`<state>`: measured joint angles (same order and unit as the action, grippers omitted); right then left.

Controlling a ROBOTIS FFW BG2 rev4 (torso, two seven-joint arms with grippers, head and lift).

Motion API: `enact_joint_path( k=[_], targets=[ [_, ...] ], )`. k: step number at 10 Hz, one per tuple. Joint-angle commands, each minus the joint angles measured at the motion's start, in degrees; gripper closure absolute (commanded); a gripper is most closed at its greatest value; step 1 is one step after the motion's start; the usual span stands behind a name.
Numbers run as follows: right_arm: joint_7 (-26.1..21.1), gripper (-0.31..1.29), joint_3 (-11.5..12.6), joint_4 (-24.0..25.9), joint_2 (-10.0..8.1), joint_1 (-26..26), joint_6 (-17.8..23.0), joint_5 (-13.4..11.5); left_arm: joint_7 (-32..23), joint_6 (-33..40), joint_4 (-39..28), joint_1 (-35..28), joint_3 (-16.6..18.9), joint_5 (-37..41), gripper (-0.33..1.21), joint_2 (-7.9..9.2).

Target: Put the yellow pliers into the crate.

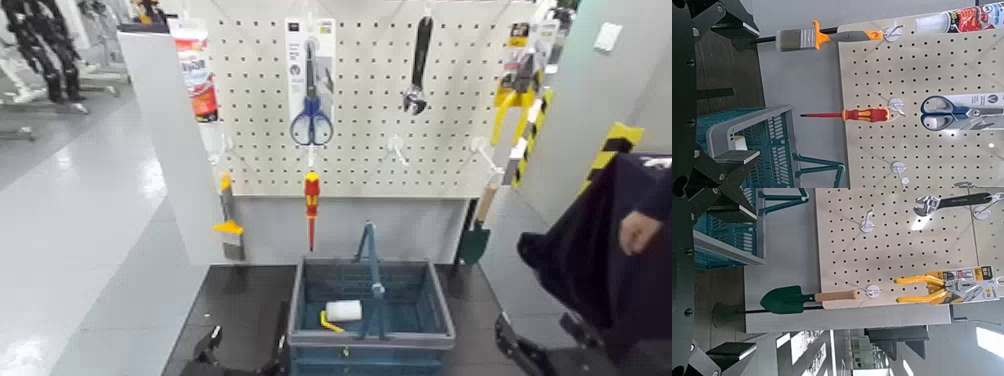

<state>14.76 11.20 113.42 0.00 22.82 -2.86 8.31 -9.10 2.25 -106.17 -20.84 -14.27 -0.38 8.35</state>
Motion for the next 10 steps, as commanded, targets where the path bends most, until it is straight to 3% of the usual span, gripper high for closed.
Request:
enact_joint_path(
  k=[1,2,4,7,10],
  targets=[
    [1.94,0.15,2.33,1.10,-1.49,-4.09,-5.93,1.00,0.31,-0.14,0.00,0.10,0.04,0.03,0.22,0.00],
    [2.47,0.15,2.77,1.10,-2.72,-5.68,-8.31,2.50,0.40,-0.23,0.00,0.10,0.04,0.03,0.22,0.00],
    [4.75,0.15,4.79,1.10,-4.92,-9.54,-12.26,3.20,0.57,-0.23,0.00,0.19,0.04,0.03,0.22,0.00],
    [8.09,0.15,7.96,0.92,-6.42,-14.29,-16.04,3.99,0.66,-0.41,0.00,0.36,-0.14,0.03,0.22,0.00],
    [12.05,0.15,9.28,-0.92,-8.35,-20.18,-18.76,3.46,1.19,-0.58,-0.09,0.54,-0.23,0.03,0.22,0.00]
  ],
)
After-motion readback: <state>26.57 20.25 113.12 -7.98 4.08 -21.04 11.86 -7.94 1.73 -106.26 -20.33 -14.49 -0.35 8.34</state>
